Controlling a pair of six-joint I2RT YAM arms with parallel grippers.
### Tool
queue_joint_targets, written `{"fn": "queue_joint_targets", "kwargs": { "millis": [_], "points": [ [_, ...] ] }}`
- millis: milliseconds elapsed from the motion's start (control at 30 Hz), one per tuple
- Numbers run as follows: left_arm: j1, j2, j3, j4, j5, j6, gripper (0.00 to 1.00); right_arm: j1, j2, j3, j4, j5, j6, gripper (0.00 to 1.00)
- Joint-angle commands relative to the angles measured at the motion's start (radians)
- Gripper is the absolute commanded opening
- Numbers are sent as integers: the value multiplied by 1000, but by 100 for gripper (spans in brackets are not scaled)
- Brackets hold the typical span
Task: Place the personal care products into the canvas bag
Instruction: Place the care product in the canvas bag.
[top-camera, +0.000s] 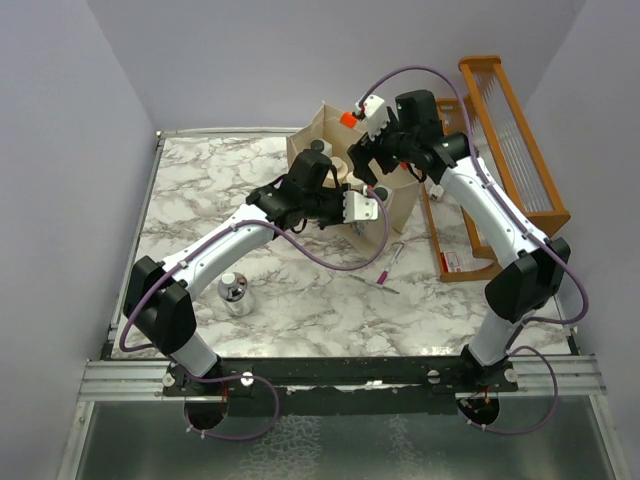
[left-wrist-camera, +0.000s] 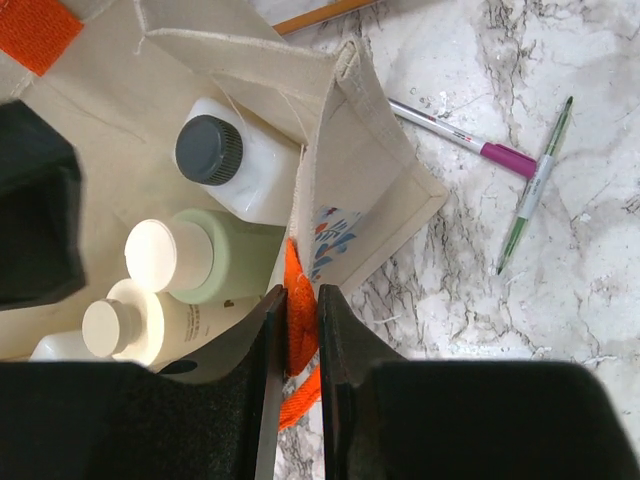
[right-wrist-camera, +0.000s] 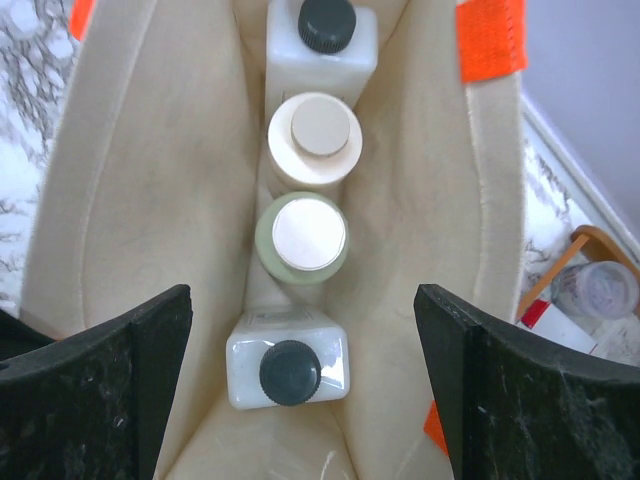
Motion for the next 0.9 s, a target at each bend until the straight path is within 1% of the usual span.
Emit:
{"fn": "queue_joint_targets", "kwargs": {
  "millis": [0,33,100,133,200,333,433,600,667,733,867],
  "points": [
    [-15,-26,35,17,8,-29,28,6,-79,38,64,-15,29,93],
    [-15,-32,39,6,8,-24,36,6,-91,37,70,-14,30,93],
    [-15,-45,49,-16,11,-17,56,6,-110,27,80,-14,40,93],
    [-15,-52,54,-31,13,-18,63,6,-123,11,89,-18,44,93],
    [-15,-67,66,-62,20,-28,73,5,-153,-29,112,-27,50,93],
    [-15,-109,66,-149,46,-29,84,6,-176,-46,108,-35,48,93],
    [-15,-156,49,-228,20,-9,86,6,-198,-55,109,-42,45,93],
    [-12,-250,-16,-337,-103,20,86,6,-216,-63,103,-55,39,93],
    [0,-292,-38,-377,-124,25,87,6,-221,-67,103,-54,38,93],
    [35,-332,-72,-432,-116,33,87,6,-222,-65,99,-51,34,93],
    [137,-395,-93,-524,-91,43,87,5,-218,-62,94,-43,26,93]
  ]
}}
